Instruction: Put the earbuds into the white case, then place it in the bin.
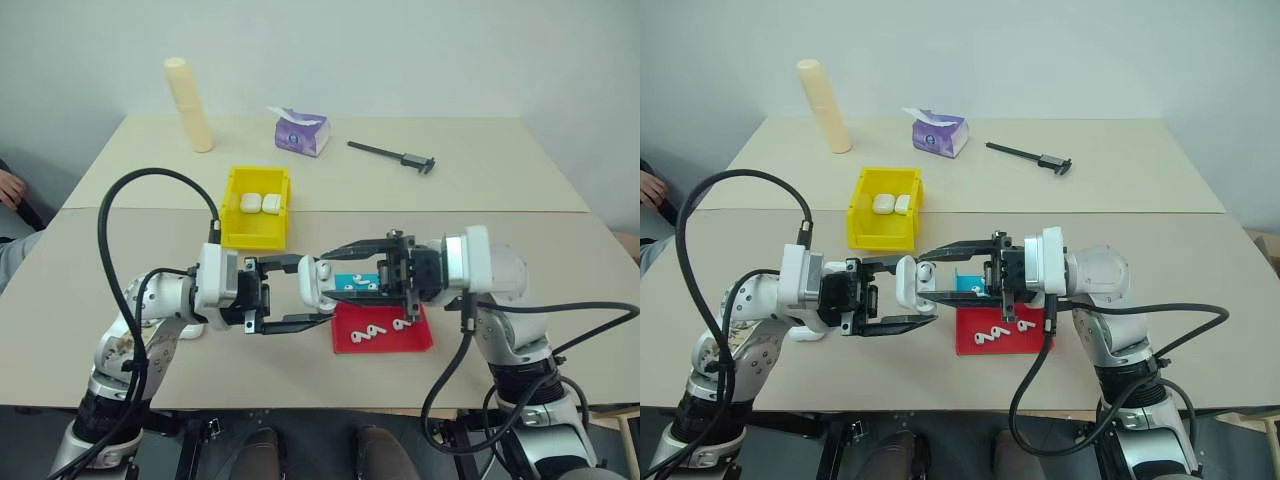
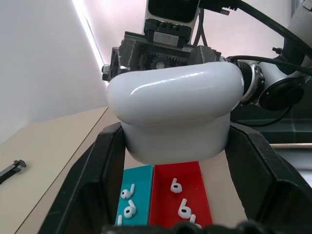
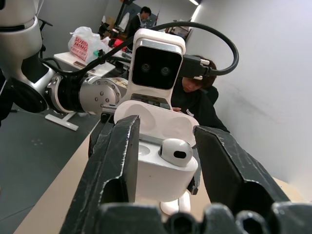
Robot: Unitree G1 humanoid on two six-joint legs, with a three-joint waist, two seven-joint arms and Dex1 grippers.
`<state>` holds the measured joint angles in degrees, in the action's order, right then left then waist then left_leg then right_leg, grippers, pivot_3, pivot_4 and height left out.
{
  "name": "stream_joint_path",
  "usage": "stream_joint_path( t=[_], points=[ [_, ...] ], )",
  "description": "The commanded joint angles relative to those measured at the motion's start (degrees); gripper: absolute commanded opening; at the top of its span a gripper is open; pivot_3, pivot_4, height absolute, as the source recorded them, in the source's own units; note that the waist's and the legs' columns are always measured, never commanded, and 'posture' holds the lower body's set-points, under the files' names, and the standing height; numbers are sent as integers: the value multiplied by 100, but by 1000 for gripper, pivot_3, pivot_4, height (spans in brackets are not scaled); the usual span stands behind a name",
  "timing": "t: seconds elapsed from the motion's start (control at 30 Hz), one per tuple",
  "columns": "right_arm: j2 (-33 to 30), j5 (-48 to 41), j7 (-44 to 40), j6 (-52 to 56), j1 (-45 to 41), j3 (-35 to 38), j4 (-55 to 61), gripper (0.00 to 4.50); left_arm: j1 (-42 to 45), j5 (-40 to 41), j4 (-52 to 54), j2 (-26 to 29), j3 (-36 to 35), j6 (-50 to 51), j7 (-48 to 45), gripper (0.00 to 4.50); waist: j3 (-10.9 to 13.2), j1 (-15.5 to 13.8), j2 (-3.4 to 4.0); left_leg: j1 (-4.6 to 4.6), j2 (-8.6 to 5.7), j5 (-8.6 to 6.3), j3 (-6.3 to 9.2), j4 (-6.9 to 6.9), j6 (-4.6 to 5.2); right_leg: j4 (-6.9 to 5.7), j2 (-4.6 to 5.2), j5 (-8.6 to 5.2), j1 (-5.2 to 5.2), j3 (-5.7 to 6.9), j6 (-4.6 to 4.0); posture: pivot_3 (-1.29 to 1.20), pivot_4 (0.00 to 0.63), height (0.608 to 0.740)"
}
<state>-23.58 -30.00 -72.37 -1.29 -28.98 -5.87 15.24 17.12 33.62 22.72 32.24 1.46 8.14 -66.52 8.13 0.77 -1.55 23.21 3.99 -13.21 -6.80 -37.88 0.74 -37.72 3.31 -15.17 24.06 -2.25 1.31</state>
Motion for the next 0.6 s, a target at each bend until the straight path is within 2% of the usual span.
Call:
stream_joint_path(
  t=[0.03, 0.13, 0.23, 0.4, 0.5, 0.6],
  points=[
    [-180, -9, -74, -67, -28, 43, 95, 2258, 85, -51, 59, -30, -14, -241, -6, 2803, 0, -2, 0, 0, 0, 0, 0, 0, 0, 0, 0, 0, 0, 0, 0, 0, 150, 740],
    [-820, -163, -71, 638, -429, 271, 91, 2258, -214, -320, -138, 224, -123, -418, -188, 2803, 0, -5, 0, 1, -1, 0, -1, 0, 0, 2, 2, 0, -1, 0, 0, 0, 150, 740],
    [-1596, 424, 3, 1271, -1165, 87, -222, 2258, -547, -557, -322, 403, -123, -675, -305, 2803, 3, 25, 4, -3, 0, 0, 0, 1, 1, -2, 3, 0, 8, -10, 0, 0, 150, 740],
    [-2428, 1399, -544, 2135, -2413, -833, -906, 2258, -994, -915, -394, 509, -33, -966, -277, 2803, 3, 6, 4, 0, 5, -1, -13, 5, 1, 3, 1, -1, 12, -5, -5, 0, 150, 740],
    [-2682, 2680, -983, 1814, -2972, -1814, -1441, 2258, -1158, -1215, -502, 470, 45, -1232, -184, 2803, 3, 6, 4, 4, 1, -2, -20, 5, 2, 5, 6, -1, 17, -8, -4, 0, 150, 740],
    [-2628, 3415, -1289, 1383, -3190, -2429, -1954, 2258, -1172, -1249, -454, 293, 106, -1248, 32, 2803, 3, -18, 4, 8, 1, -2, -31, 4, 3, 7, 7, -1, 18, -3, -4, 0, 150, 740]
  ],
)
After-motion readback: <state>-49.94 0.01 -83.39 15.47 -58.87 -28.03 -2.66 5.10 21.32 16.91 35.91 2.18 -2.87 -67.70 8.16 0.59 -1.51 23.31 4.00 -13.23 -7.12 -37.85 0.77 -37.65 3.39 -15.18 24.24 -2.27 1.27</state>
